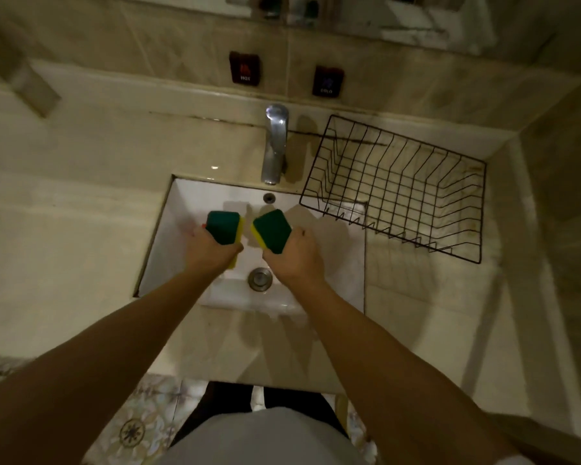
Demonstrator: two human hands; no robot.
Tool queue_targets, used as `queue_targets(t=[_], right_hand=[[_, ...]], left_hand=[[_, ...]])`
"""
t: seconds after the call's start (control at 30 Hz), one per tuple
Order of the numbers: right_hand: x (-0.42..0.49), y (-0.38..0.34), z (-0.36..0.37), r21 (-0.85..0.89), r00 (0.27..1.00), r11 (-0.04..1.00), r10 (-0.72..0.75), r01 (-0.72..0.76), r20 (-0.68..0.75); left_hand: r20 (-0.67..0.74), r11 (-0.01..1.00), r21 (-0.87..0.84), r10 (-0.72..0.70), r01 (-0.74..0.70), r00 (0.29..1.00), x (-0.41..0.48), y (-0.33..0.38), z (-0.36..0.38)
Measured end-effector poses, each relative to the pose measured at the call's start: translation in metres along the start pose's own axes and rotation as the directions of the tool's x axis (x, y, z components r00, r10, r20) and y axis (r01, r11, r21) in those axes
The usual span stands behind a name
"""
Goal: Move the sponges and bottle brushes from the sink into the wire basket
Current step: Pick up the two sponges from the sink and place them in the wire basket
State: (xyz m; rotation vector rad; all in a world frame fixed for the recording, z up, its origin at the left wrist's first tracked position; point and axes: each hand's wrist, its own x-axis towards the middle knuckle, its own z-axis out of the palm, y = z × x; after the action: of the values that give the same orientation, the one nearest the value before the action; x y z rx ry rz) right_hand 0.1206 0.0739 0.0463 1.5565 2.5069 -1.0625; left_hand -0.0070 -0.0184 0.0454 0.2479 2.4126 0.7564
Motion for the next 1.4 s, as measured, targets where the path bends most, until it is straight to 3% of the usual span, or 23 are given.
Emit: queue_targets(t=[0.17, 0.37, 0.6, 0.83, 1.03, 1.27, 1.4], right_hand=[[-0.007, -0.007, -0.023, -0.048, 0.993, 0.998, -0.05, 0.045, -0.106], [-0.005, -0.007, -0.072, -0.003, 0.961, 0.997, -0.081, 0.083, -0.266], [0.003, 0.034, -0.139, -0.038, 0.899, 0.995, 0.071, -0.097, -0.431], [0.026, 0.086, -0.173, -0.026, 0.886, 0.977, 0.182, -0.213, -0.426], [0.067, 0.109, -0.172, -0.022, 0.882, 0.957, 0.256, -0.288, -0.396], [0.126, 0.136, -0.151, 0.134, 0.878, 0.963, 0.27, -0.236, -0.396], [0.151, 0.15, -0.145, 0.09, 0.874, 0.94, 0.34, -0.33, -0.346]], left_hand=[[-0.017, 0.969, 0.215, 0.131, -0.124, 0.991, -0.011, 0.035, -0.019], [0.022, 0.941, 0.095, 0.324, -0.325, 0.946, -0.02, 0.088, -0.026], [0.095, 0.884, 0.103, 0.448, -0.456, 0.889, -0.034, 0.158, 0.009], [0.161, 0.834, 0.14, 0.512, -0.533, 0.844, -0.047, 0.204, 0.063], [0.188, 0.842, 0.2, 0.469, -0.501, 0.863, -0.036, 0.224, 0.1], [0.191, 0.83, 0.252, 0.461, -0.497, 0.866, -0.003, 0.241, 0.139], [0.159, 0.793, 0.319, 0.496, -0.52, 0.854, 0.014, 0.244, 0.158]])
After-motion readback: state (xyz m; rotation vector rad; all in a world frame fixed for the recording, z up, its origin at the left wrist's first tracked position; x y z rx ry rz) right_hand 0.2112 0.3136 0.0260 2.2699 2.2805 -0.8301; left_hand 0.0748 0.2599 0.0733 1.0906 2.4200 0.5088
